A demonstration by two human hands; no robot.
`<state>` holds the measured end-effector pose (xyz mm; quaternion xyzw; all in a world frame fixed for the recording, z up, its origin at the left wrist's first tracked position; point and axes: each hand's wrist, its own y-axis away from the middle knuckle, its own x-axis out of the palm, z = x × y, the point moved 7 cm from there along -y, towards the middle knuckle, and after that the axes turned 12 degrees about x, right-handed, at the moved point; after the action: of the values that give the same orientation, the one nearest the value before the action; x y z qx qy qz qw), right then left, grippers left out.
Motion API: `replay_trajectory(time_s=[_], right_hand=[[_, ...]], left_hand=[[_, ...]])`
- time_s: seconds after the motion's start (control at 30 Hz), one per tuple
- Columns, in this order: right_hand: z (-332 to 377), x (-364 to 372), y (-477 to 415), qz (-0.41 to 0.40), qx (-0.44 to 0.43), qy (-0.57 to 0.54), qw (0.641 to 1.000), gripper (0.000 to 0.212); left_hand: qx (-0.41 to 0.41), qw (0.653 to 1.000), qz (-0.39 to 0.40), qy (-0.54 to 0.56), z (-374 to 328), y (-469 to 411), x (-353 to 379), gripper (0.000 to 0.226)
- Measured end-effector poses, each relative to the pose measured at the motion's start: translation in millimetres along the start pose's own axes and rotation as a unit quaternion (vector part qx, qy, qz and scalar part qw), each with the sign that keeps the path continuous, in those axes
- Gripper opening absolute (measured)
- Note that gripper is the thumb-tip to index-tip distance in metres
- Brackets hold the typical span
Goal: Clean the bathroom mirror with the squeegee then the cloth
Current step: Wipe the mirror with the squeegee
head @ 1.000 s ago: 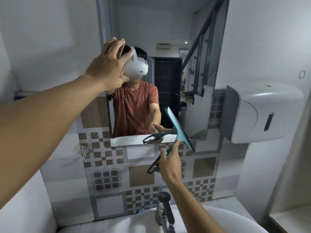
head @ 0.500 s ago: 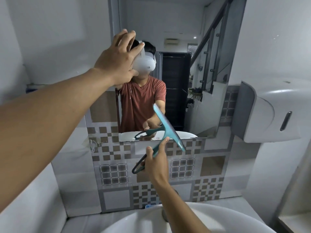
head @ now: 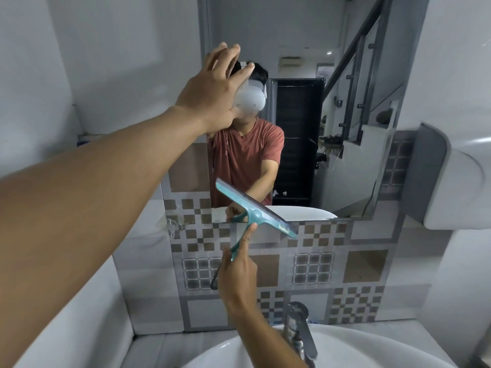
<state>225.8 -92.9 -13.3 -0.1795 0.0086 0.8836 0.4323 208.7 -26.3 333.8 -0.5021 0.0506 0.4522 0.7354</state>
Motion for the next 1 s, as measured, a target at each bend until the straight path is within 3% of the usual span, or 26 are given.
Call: replay_trajectory(time_s=[0.43, 0.73, 1.0], right_hand=[[-32, -24, 10, -0.005, 0.019, 0.213, 0.977, 0.104], [-48, -39, 16, -0.007, 0.036, 0.341, 0.939, 0.099], [-43, -57, 26, 0.000, 0.052, 0.337, 0.940, 0.083]], left_hand=[[0.005, 1.000, -0.025, -0.007, -13, 10, 5, 0.079], [0.014, 0.999, -0.032, 0.003, -14, 18, 15, 0.089], [0.011, 1.000, -0.010, 0.008, -17, 19, 13, 0.088]])
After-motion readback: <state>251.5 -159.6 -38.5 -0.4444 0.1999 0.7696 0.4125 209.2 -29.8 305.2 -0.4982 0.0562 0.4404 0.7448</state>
